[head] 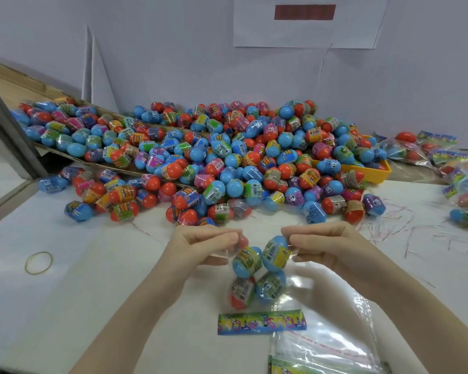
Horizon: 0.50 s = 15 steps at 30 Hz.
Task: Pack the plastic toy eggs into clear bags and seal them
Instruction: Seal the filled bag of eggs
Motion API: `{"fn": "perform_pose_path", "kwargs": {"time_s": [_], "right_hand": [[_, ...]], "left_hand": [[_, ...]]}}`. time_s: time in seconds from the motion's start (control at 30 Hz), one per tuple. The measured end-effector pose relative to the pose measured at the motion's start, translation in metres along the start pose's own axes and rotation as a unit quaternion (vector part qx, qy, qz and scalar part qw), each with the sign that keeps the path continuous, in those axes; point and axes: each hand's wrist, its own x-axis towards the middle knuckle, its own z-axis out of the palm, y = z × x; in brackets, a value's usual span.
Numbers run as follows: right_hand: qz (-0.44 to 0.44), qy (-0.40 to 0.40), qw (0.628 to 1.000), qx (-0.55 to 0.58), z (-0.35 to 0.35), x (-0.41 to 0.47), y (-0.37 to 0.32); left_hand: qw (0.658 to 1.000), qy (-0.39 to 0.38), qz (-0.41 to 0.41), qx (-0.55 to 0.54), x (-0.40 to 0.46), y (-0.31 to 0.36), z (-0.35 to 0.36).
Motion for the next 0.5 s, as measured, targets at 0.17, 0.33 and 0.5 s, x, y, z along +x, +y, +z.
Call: {"fn": "perform_pose_path", "kwargs": {"time_s": [0.17, 0.33, 0.5], "right_hand": [[0.021, -0.011, 1.0, 0.018, -0.002, 0.001, 0.001], [-0.009, -0.015, 1.0, 0.018, -0.002, 0.0, 0.005], [-0.052, -0.011, 0.998, 0.017, -0.002, 0.0, 0.01]], "left_hand": [[0.999, -0.002, 0.035, -0.007, -0.003, 0.0, -0.005], [0.999, -0.021, 0.043, -0.014, -0.002, -0.001, -0.012], [0.997, -0.061, 0.033, -0.013, 0.003, -0.002, -0.016]]}}
